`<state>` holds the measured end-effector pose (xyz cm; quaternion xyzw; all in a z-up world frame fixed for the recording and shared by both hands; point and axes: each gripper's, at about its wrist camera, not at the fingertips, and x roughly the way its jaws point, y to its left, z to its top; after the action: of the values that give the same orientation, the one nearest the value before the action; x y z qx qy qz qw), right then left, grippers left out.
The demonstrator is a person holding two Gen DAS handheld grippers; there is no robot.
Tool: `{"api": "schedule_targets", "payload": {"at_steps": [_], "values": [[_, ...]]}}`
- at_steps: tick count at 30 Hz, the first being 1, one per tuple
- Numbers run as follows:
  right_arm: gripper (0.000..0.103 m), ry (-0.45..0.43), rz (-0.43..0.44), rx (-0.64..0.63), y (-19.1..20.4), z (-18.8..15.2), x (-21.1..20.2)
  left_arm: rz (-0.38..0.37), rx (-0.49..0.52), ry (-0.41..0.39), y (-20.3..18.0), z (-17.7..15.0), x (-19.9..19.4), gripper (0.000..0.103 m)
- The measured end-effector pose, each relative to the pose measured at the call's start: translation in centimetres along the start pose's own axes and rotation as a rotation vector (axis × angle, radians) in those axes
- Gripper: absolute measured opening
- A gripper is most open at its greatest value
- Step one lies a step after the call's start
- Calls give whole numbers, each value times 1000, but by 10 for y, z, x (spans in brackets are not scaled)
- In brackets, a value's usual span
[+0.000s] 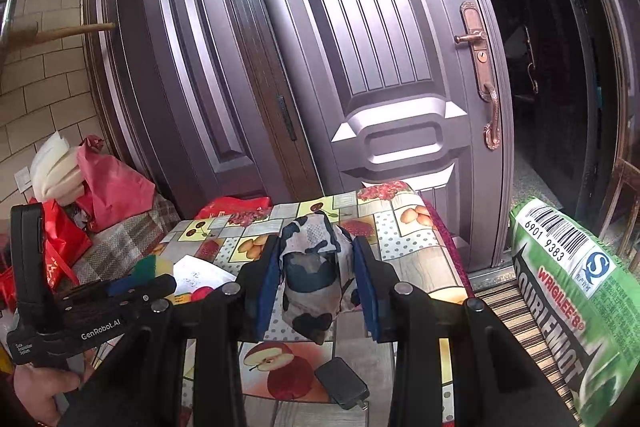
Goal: Organize soft objects
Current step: 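Carry the sponge over the tray with the left gripper while the right carries the cow-print cloth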
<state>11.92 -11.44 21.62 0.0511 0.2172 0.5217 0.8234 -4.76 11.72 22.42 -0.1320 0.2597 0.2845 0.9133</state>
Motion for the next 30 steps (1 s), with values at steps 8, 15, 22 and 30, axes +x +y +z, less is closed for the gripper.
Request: {"api": "schedule_targets", "payload": {"at_steps": [8, 15, 22, 30], "values": [[35, -77, -3, -29, 51, 3, -34, 3, -9, -76, 48, -8, -60, 42], [35, -104, 29, -53, 94, -1, -42, 21, -32, -125, 86, -12, -96, 42], [35, -129, 52, -74, 125, -2, -48, 54, -64, -182, 125, -9, -126, 42], [35, -164, 72, -104, 149, 3, -52, 92, -110, -229, 168, -3, -147, 42]]}}
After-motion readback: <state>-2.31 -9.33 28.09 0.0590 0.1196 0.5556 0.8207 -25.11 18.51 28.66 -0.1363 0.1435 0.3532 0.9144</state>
